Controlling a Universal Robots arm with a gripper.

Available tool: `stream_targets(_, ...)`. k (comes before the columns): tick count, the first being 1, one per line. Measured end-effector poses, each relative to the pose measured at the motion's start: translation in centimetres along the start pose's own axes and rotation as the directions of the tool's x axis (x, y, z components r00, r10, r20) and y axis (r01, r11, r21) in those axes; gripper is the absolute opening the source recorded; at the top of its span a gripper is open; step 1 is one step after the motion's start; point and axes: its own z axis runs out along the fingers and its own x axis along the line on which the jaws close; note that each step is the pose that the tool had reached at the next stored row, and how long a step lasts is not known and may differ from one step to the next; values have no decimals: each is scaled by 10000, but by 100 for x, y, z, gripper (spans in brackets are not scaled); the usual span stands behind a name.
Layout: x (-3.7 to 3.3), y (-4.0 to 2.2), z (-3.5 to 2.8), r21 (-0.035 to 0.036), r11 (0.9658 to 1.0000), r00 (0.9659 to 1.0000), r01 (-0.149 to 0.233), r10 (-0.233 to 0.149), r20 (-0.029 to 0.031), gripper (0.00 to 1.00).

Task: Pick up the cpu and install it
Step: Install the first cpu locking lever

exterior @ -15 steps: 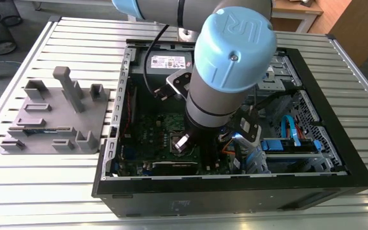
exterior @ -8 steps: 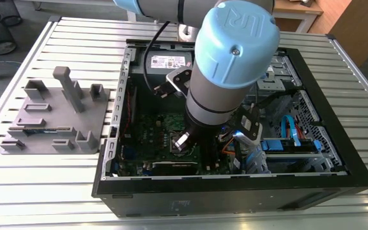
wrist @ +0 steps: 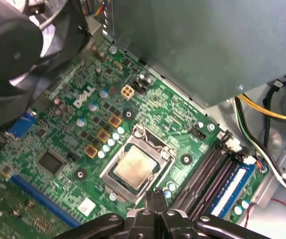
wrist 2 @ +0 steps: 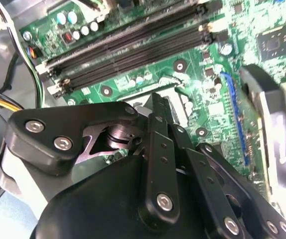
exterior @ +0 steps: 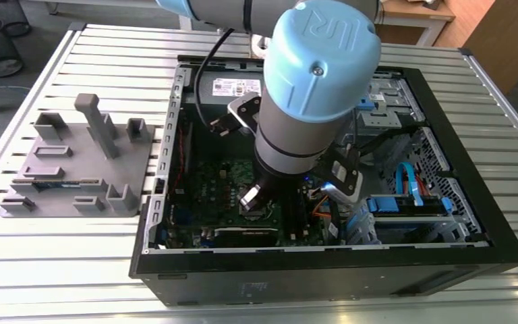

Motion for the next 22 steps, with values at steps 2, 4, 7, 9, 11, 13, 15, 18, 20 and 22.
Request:
stream_targets(2,38,63,6,2,10000,10000,2,-2,5,11)
stream_targets(4,52,80,6,5,10000,10000,1,-1,7,11)
stream_targets(7,53,86,-1,8,10000,10000,2,-2,3,11)
stream_targets(9,50,90,-23,8,10000,10000,1,-1,6,11)
stream_targets(11,48,92,-38,10,10000,10000,-1,1,5,11)
stream_targets(13,49,93,-39,11,10000,10000,-1,1,7,11)
stream_targets(15,59,101,-41,23,10000,10000,1,-1,18,11)
stream_targets(18,65,106,-41,33,10000,10000,5,-5,23,11)
stream_targets(20,65,106,-47,34,10000,10000,5,-5,22,11)
stream_targets(22,63,109,-63,33,10000,10000,4,-4,24,11)
